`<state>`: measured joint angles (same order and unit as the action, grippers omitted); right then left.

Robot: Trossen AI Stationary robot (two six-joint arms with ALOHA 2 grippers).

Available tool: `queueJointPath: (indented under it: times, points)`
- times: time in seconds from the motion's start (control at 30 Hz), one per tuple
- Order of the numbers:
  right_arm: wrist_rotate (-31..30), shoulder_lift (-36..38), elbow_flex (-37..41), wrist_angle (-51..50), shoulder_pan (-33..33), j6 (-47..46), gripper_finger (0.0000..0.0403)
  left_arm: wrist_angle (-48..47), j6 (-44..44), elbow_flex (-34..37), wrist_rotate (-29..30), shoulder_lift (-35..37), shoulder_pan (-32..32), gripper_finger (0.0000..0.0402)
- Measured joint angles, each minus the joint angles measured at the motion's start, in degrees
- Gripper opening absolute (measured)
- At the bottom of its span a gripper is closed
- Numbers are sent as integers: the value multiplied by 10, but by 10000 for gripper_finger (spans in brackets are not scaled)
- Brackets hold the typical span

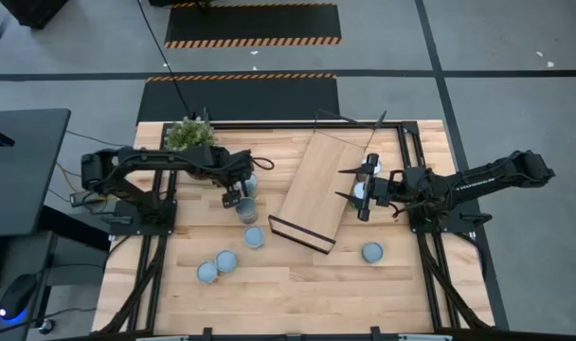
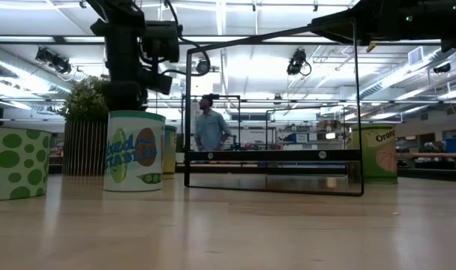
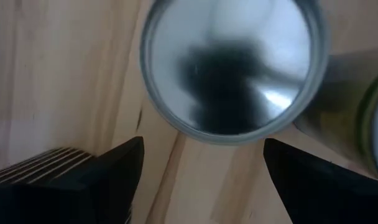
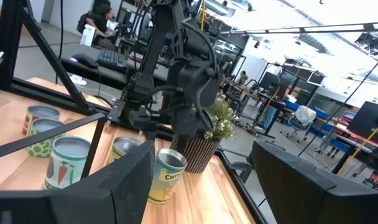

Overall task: Pick and place cans onto a shelf
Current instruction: Put the canned carrots on the shelf

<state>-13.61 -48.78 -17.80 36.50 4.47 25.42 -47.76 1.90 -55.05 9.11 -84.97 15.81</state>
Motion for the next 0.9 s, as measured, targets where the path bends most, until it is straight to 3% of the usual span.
queueJointPath:
  times: [0.63,0.9]
  points:
    - [-2,0,0,2,0,0,277,119,-61,0,-35,-7,3,337]
    - [-2,0,0,0,0,0,272,149,-89,0,-50,-36,18,356]
